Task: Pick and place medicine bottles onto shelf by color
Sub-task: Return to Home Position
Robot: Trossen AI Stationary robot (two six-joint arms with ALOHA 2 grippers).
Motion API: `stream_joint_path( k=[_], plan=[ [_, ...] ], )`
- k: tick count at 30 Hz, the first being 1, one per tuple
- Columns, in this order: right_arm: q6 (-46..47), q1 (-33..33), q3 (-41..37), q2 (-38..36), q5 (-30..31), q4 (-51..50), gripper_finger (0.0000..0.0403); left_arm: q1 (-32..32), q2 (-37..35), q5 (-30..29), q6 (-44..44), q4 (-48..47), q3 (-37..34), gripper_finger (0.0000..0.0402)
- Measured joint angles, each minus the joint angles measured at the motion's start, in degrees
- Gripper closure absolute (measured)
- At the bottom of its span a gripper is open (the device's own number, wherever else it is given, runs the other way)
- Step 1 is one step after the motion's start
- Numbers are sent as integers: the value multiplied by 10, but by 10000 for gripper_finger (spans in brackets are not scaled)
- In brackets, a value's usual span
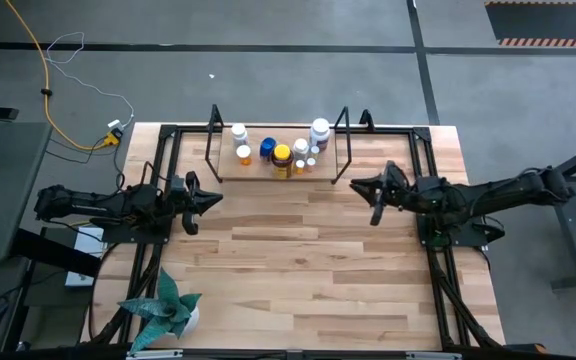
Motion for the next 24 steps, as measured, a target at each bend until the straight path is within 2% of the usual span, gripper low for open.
stream_joint_path(
  k=[2,7,9,12,17,24],
  plan=[
    [8,1,-6,-30,-5,-20,389,0,0,0,-1,0,0,399],
    [7,12,-76,-107,-33,12,370,0,0,0,-1,0,0,399],
    [4,11,-105,-144,-33,26,378,0,0,0,0,0,0,399],
    [-11,10,-132,-200,-65,29,398,0,0,0,0,0,0,398],
    [-25,10,-158,-284,-124,18,394,0,0,0,0,0,0,398],
    [-28,10,-182,-374,-128,-16,401,0,0,0,0,0,0,401]
  ],
)
